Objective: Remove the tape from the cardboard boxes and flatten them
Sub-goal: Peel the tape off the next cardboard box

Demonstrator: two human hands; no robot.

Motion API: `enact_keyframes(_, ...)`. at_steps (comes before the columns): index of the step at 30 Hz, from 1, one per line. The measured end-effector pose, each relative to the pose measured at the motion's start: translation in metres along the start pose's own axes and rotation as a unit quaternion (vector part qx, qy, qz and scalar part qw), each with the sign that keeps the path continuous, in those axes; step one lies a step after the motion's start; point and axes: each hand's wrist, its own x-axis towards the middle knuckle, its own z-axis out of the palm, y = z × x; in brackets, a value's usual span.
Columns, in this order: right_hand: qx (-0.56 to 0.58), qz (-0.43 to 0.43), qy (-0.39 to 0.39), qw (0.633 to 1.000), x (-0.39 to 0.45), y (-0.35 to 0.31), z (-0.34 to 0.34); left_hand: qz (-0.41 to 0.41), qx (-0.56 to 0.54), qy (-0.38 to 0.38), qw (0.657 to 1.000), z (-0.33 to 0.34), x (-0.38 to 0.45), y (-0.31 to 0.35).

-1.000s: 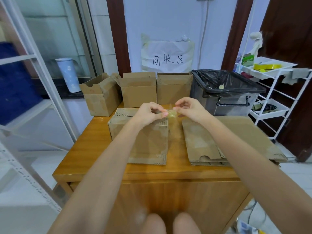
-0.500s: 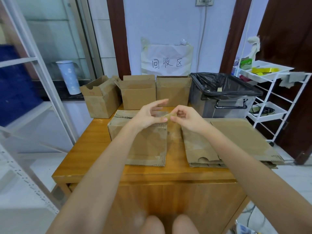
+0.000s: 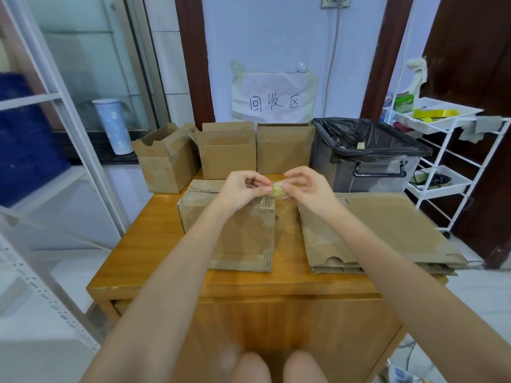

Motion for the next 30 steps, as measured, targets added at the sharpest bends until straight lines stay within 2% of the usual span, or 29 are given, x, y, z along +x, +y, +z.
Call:
enact_keyframes(2,0.013,0.031,-0.014,0.999,-0.002,0.0,-0.002,-0.004,-0.001,0.002,1.0,-0.001,0.0,0.0)
enact_keyframes(5,-0.054,0.038,-0.072,0.995,-0.006,0.005,0.0,0.004,-0.003,0.014,1.0,-0.002,0.0,0.0)
enact_keyframes(12,-0.035,0.0,-0.07,0.997,-0.011,0.003,0.001,0.019,-0.019,0.017,1.0,-0.002,-0.001,0.001)
enact_keyframes(14,-0.042,0.001,-0.075,0.996,-0.014,0.003,0.001,0.027,0.009,0.008,1.0,-0.002,-0.002,0.001)
enact_keyframes(16,-0.03,0.002,-0.067,0.997,-0.017,0.004,-0.001,0.016,0.028,-0.006,0.999,-0.001,-0.001,0.002)
enact_keyframes(20,0.0,0.001,-0.065,0.998,-0.025,0.005,-0.006,-0.037,-0.015,0.008,0.999,0.001,0.003,0.002)
enact_keyframes(30,-0.028,-0.015,-0.074,0.997,-0.029,-0.009,-0.012,-0.031,-0.001,0.016,0.999,0.005,0.003,0.002)
